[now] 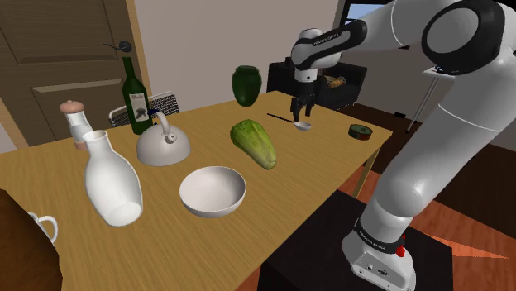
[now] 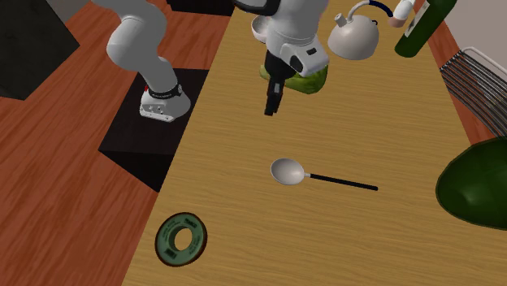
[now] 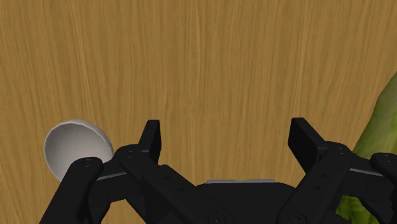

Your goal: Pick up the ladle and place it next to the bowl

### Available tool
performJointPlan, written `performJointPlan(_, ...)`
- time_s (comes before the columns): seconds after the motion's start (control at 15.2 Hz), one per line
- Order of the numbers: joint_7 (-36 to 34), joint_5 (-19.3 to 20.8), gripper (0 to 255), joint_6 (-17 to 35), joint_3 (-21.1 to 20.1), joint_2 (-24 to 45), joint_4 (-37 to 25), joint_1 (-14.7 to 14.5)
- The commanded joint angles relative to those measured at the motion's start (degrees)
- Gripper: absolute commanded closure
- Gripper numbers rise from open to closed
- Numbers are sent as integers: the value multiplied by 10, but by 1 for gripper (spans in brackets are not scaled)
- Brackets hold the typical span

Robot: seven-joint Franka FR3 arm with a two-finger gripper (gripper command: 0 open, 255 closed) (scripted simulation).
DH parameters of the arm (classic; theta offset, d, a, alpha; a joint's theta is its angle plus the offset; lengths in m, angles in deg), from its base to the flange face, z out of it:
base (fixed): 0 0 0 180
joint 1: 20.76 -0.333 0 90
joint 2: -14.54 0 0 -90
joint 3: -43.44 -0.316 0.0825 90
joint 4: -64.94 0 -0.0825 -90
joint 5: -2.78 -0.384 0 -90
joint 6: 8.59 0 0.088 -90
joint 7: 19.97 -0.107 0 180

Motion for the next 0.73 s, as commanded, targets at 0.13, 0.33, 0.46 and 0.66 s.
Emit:
performJointPlan(0.13,41,-26,0,22,21,87,-65,10)
performJointPlan(0.33,73,-52,0,31,31,155,-123,23)
performJointPlan(0.46,93,-71,0,32,35,201,-166,34)
performJointPlan(0.66,120,-99,0,28,37,271,-238,56)
